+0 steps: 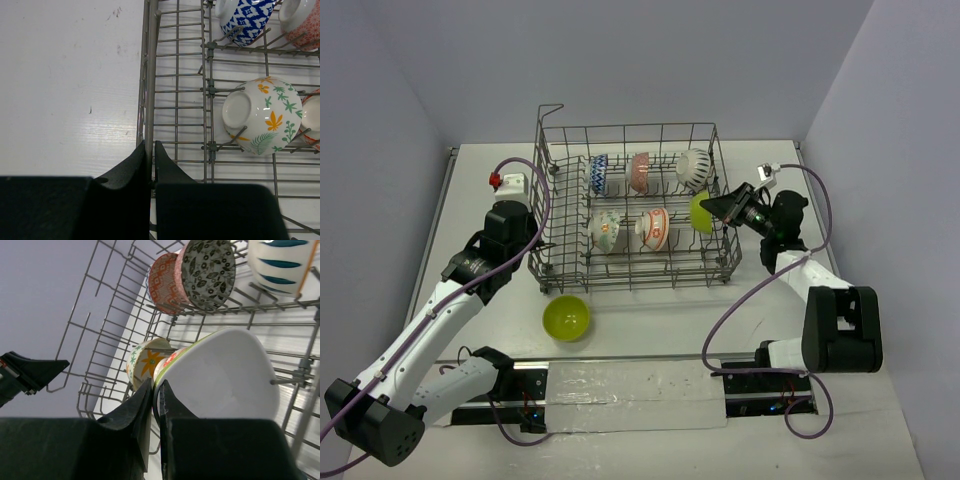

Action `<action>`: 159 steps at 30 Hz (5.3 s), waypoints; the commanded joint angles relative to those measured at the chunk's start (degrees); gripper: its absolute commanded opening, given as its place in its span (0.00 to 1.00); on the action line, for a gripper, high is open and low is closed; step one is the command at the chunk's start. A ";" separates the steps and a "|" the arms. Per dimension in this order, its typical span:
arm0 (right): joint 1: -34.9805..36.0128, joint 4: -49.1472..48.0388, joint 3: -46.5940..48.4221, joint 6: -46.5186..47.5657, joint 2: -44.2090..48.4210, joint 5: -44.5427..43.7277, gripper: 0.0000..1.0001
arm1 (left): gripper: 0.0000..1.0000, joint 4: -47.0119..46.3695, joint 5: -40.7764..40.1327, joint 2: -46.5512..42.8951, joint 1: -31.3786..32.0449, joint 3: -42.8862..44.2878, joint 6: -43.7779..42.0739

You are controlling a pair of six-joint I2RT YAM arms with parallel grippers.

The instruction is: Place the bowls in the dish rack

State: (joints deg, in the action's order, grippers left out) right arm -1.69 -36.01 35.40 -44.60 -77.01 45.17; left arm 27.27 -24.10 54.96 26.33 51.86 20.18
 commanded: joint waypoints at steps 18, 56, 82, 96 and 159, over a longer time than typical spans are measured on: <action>-2.35 20.54 0.73 9.62 6.43 -15.89 0.26 | 0.00 -0.02 -1.39 0.59 -1.10 0.44 -0.85; 46.59 25.45 13.62 34.92 12.36 -12.91 0.65 | 0.00 0.07 -1.92 0.32 -1.10 0.44 -0.67; 72.27 36.36 35.26 38.88 -29.07 -13.61 0.57 | 0.00 0.07 -2.01 -0.55 -1.10 0.44 -0.76; 72.27 36.36 34.04 39.77 -28.11 -15.11 0.56 | 0.00 -0.02 -1.48 -0.91 -1.10 0.44 -0.85; 69.90 39.37 25.52 35.91 -0.36 -8.70 0.00 | 0.00 0.07 -1.13 -0.91 -1.01 0.44 -0.94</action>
State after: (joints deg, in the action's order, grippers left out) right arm 69.73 9.15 63.07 -6.63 -83.24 32.58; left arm 27.24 -23.66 54.89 26.17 51.86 19.94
